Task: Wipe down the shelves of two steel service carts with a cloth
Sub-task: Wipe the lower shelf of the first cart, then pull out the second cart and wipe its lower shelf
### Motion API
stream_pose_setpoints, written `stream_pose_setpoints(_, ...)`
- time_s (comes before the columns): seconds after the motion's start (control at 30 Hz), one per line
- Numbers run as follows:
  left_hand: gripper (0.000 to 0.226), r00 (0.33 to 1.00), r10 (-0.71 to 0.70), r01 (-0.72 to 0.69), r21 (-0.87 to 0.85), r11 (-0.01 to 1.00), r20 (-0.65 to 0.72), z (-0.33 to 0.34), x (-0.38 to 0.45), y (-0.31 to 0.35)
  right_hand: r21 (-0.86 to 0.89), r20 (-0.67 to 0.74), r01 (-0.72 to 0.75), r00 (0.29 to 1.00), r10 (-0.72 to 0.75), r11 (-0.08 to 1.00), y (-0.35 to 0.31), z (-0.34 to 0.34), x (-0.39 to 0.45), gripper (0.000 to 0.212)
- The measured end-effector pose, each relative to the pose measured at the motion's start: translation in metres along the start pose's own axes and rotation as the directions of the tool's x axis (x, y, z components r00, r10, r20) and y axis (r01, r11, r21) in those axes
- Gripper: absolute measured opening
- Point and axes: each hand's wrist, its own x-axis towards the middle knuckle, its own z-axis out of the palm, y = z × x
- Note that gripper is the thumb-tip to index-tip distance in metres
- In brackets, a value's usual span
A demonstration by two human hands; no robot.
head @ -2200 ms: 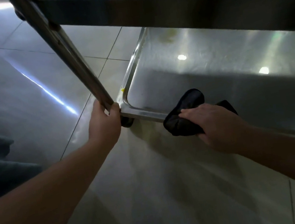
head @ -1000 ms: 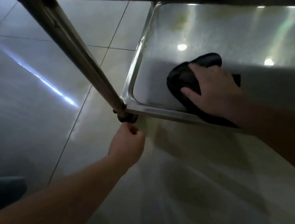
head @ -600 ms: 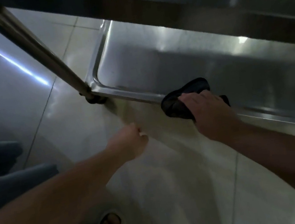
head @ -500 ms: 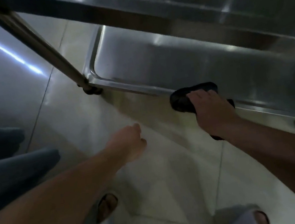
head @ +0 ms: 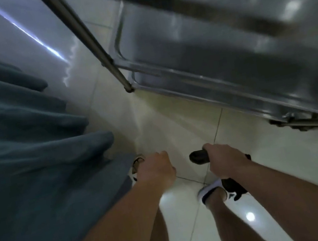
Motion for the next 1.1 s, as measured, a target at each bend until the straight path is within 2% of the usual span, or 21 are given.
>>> stream_pose_setpoints(0.1, 0.025, 0.998, -0.017, 0.016, -0.019, 1.000, -0.060, -0.037, -0.070, 0.002, -0.004, -0.004, -0.002, 1.000, 0.002, 1.000, -0.041, -0.052, -0.059, 0.045)
stream_pose_setpoints(0.2, 0.020, 0.990, -0.045, 0.038, -0.060, 0.997, -0.135, -0.084, -0.135, -0.008, -0.016, -0.061, 0.050, 0.997, -0.051, 0.999, -0.090, -0.108, -0.113, 0.047)
stream_pose_setpoints(0.27, 0.023, 0.981, -0.082, 0.072, -0.067, 0.995, -0.177, -0.118, -0.175, -0.025, -0.003, -0.105, 0.075, 0.992, -0.074, 0.997, -0.124, -0.145, -0.147, 0.049)
stream_pose_setpoints(0.37, 0.031, 0.970, -0.075, 0.051, -0.107, 0.993, -0.233, -0.166, -0.235, -0.055, -0.022, -0.146, 0.100, 0.984, -0.102, 0.995, -0.168, -0.194, -0.198, 0.049)
stream_pose_setpoints(0.43, 0.029, 0.955, -0.076, 0.034, -0.148, 0.988, -0.288, -0.196, -0.266, -0.077, -0.056, -0.189, 0.111, 0.975, -0.119, 0.992, -0.191, -0.224, -0.228, 0.045)
stream_pose_setpoints(0.6, 0.024, 0.904, -0.044, -0.012, -0.126, 0.992, -0.426, -0.261, -0.311, -0.120, -0.118, -0.316, 0.151, 0.931, -0.181, 0.982, -0.237, -0.291, -0.283, 0.044)
stream_pose_setpoints(0.8, 0.038, 0.836, -0.027, -0.038, -0.107, 0.994, -0.548, -0.341, -0.327, -0.129, -0.079, -0.463, 0.251, 0.848, -0.258, 0.965, -0.253, -0.372, -0.315, 0.035)
stream_pose_setpoints(0.9, 0.041, 0.802, -0.017, -0.055, -0.102, 0.993, -0.597, -0.386, -0.334, -0.121, -0.092, -0.526, 0.247, 0.810, -0.258, 0.965, -0.248, -0.422, -0.323, 0.034)
stream_pose_setpoints(1.1, 0.043, 0.670, -0.027, -0.017, -0.051, 0.999, -0.742, -0.471, -0.350, -0.083, -0.184, -0.630, 0.234, 0.717, -0.297, 0.955, -0.227, -0.520, -0.332, 0.037)
